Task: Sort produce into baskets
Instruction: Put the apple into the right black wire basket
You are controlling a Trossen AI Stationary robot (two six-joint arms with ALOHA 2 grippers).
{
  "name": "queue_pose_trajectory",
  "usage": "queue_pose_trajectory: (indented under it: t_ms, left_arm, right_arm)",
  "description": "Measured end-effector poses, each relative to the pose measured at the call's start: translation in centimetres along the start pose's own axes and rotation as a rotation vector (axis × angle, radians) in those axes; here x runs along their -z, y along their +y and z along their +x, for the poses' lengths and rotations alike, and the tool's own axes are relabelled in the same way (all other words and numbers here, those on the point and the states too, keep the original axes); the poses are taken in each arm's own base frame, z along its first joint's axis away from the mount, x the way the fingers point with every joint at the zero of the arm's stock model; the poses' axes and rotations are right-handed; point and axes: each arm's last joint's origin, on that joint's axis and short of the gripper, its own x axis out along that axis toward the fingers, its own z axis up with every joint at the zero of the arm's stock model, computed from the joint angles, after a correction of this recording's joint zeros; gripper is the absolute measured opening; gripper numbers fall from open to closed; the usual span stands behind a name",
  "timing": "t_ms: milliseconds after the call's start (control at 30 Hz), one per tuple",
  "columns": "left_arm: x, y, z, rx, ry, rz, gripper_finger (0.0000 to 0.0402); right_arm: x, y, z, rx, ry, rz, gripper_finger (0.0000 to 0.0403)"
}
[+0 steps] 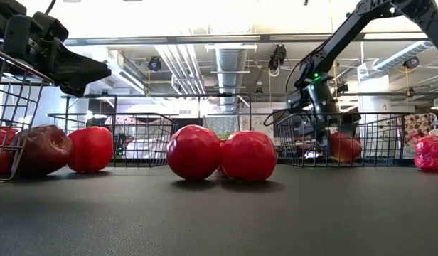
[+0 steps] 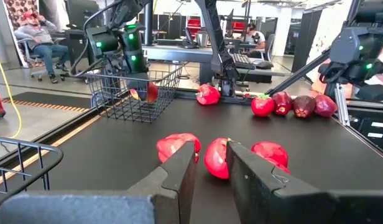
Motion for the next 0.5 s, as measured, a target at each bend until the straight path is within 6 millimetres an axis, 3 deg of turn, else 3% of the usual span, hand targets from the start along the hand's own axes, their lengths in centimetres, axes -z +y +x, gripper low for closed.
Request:
queue_pose_trajectory:
  t_ms: [500]
  left_arm:
    - [0.0,0.0,0.0,0.0,0.0,0.0,0.0077]
  right_arm:
    - [-0.04,-0.19,-0.72,0.019,-0.065,-0.051,0.0379]
